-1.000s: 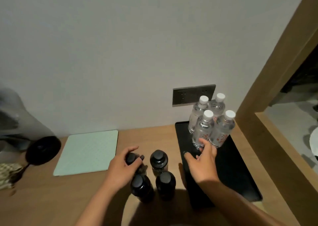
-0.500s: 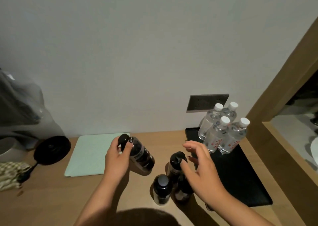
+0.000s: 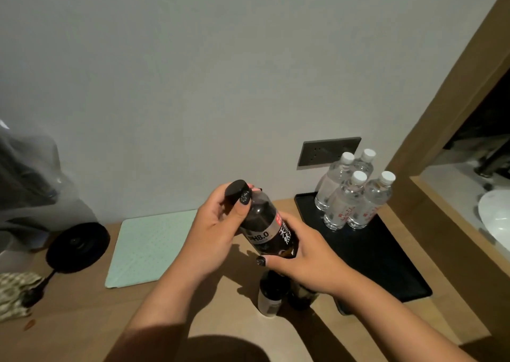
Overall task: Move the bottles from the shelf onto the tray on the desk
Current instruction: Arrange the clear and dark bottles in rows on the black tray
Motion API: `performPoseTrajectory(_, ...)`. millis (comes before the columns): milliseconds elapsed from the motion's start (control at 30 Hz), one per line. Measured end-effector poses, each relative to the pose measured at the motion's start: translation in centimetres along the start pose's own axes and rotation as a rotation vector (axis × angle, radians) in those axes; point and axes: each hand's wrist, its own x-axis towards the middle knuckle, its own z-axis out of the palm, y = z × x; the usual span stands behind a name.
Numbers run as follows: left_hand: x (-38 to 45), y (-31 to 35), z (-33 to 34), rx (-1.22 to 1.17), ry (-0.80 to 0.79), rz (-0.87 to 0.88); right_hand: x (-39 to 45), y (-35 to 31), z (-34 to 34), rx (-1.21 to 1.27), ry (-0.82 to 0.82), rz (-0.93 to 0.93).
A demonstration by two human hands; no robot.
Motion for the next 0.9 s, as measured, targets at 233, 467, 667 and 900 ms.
performPoseTrajectory(233,-1.5,-4.6,2.0,-0.196,0.003,-0.157,-3.3,2.1,0.3,0.261,0.240,0.174)
performPoseTrajectory(467,-5.7,-15.2,4.4,-0.051,-0.058,-0.495,-5.5,3.1,-0.1,1.101,0.236,0.392)
performPoseTrajectory(667,-5.8,-17.4,5.8,0.032,-0.159,-0.449,-6.4,3.7,-0.2,1.311,0.250,0.398)
performPoseTrajectory(900,-4.6,-15.9,3.8,-0.481,0.278,-0.668,-6.9,5.1,-1.6,1.399,0.266,0.390)
